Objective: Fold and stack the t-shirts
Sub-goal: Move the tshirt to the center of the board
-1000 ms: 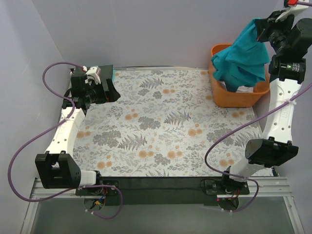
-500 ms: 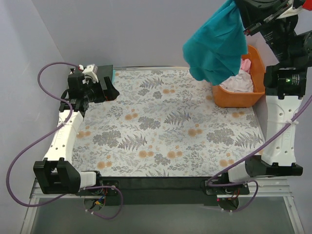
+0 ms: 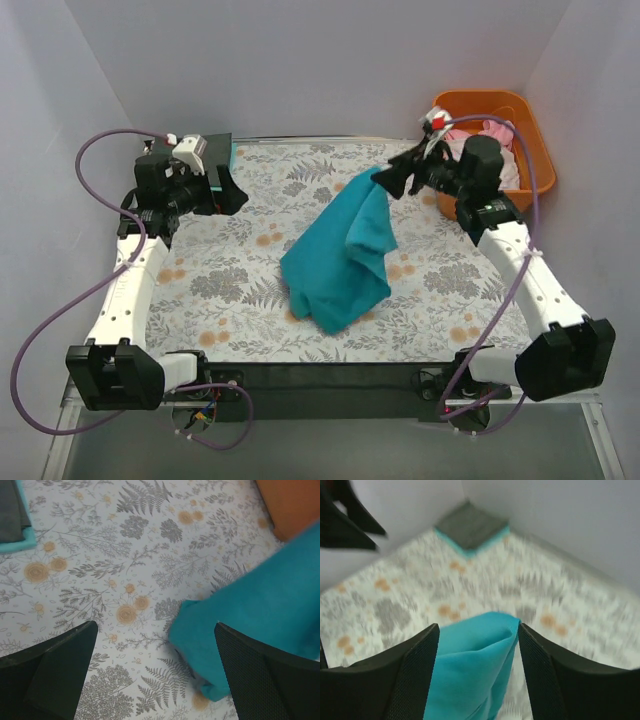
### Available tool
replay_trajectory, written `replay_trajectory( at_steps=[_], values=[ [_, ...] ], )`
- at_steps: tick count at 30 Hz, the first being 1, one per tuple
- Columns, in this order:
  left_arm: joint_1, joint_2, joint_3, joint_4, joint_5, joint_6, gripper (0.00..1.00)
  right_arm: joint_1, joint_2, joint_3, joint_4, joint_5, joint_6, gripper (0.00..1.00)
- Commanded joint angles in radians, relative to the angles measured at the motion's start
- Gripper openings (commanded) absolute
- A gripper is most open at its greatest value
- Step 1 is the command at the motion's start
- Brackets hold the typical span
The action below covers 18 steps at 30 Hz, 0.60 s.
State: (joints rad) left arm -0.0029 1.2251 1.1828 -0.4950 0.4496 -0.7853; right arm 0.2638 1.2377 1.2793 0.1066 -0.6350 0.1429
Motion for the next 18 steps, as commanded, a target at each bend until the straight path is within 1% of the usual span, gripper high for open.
replay_trajectory(
  at_steps=[1, 2, 3, 5, 6, 8, 11, 12, 16, 18],
  values=[
    [0.000, -0.038, -0.038, -0.046, 0.179, 0.138, 0.98, -0.008, 0.031, -0.151, -0.224, 0.085, -0.219, 0.61],
    [-0.002, -0.041, -0.064, -0.062, 0.193, 0.196, 0.98, -0.027, 0.038, -0.191, -0.292, 0.101, -0.253, 0.61],
    [-0.005, -0.041, -0.078, -0.072, 0.202, 0.225, 0.98, -0.046, 0.048, -0.211, -0.318, 0.116, -0.265, 0.59],
    [-0.029, -0.029, -0.119, -0.097, 0.195, 0.290, 0.98, -0.112, 0.068, -0.236, -0.373, 0.089, -0.282, 0.57],
    [-0.055, -0.019, -0.132, -0.111, 0.186, 0.341, 0.98, -0.123, 0.074, -0.245, -0.437, 0.078, -0.293, 0.57],
    [-0.086, -0.003, -0.159, -0.117, 0.156, 0.376, 0.98, -0.124, 0.091, -0.251, -0.505, 0.067, -0.330, 0.54],
    [-0.155, 0.046, -0.193, -0.117, 0.149, 0.412, 0.91, -0.124, 0.097, -0.300, -0.558, 0.021, -0.335, 0.55],
    [-0.198, 0.074, -0.209, -0.117, 0.147, 0.417, 0.84, -0.121, 0.100, -0.336, -0.562, 0.012, -0.332, 0.56],
    [-0.313, 0.120, -0.253, -0.131, 0.089, 0.442, 0.72, -0.106, 0.146, -0.394, -0.571, 0.017, -0.324, 0.56],
    [-0.359, 0.119, -0.276, -0.149, 0.064, 0.460, 0.72, -0.107, 0.167, -0.408, -0.568, 0.044, -0.316, 0.56]
  ],
)
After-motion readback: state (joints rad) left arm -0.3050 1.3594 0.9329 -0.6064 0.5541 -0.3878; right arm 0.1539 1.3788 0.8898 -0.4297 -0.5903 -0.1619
